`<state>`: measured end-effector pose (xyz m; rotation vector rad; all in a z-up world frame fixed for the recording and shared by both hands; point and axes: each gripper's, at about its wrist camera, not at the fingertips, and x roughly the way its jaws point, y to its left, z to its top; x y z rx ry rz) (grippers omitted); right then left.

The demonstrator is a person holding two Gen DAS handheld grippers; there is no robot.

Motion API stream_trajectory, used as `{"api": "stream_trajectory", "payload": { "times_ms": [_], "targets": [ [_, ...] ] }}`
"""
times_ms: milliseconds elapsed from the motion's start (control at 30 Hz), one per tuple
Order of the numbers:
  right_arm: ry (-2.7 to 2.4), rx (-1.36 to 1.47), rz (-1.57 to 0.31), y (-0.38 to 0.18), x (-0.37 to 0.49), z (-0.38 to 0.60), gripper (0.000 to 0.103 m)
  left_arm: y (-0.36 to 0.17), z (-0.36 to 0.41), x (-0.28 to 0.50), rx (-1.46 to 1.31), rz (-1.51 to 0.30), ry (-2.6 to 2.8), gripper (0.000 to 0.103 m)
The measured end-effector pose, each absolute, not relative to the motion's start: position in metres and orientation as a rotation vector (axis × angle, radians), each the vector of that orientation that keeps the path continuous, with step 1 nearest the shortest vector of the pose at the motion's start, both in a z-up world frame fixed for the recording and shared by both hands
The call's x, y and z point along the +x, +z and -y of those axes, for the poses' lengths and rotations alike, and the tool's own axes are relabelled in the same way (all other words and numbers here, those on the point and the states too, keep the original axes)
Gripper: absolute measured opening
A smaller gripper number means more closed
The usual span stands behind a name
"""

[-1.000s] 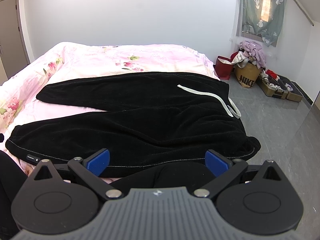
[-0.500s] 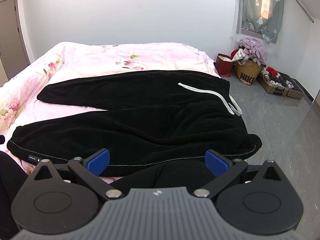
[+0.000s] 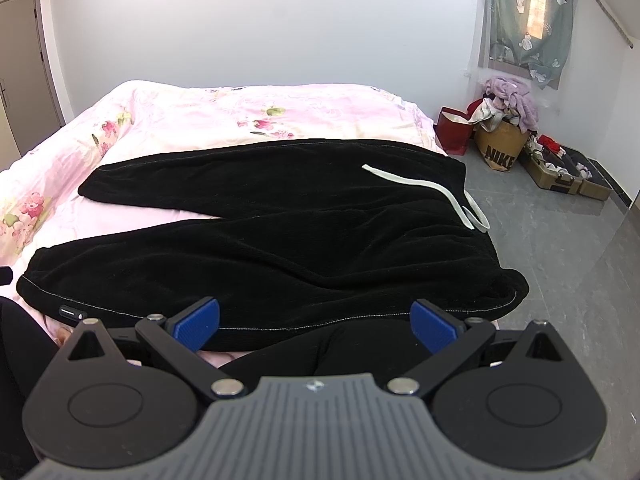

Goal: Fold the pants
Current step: 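Close the left tool on the waistband while the right tool grasps the waistband too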

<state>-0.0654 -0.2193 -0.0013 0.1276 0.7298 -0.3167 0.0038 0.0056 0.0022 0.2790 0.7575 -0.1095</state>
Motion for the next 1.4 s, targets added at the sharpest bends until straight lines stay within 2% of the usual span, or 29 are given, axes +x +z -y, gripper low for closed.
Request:
{"api": "stream_trajectory", "payload": {
  "times_ms": [200, 267, 333, 567, 933, 1300, 1333, 1367, 1400],
  "targets": [
    [-0.295, 0.086, -0.707, -0.008, -0.063, 0.239, 0.098, -0.007, -0.019, 0.025, 0.359, -0.833, -0.214, 0.078],
    [-0.29, 0.083, -0.723, -0.012, -0.059, 0.25, 0.09, -0.016, -0.017, 0.031, 0.405, -0.857, -0.257, 0.077],
    [-0.294, 0.086, -0.751, -0.017, -0.053, 0.261, 0.088, -0.027, -0.01, 0.037, 0.458, -0.88, -0.295, 0.077],
    [-0.279, 0.064, -0.871, -0.039, -0.018, 0.282, 0.087, -0.076, 0.025, 0.053, 0.711, -0.925, -0.316, 0.077],
    [-0.159, 0.046, -1.028, -0.077, 0.052, 0.259, 0.087, -0.146, 0.055, 0.085, 0.963, -1.014, -0.411, 0.08],
    [-0.433, 0.06, -1.11, -0.077, 0.078, 0.357, 0.087, -0.189, 0.074, 0.102, 1.081, -1.017, -0.427, 0.083],
    [-0.468, 0.062, -1.121, -0.077, 0.077, 0.369, 0.087, -0.19, 0.073, 0.102, 1.079, -1.014, -0.429, 0.079],
    [-0.495, 0.062, -1.131, -0.077, 0.074, 0.379, 0.087, -0.193, 0.076, 0.104, 1.068, -1.018, -0.441, 0.067],
    [-0.522, 0.063, -1.141, -0.077, 0.07, 0.388, 0.087, -0.191, 0.076, 0.105, 1.045, -1.031, -0.459, 0.06]
  ]
}}
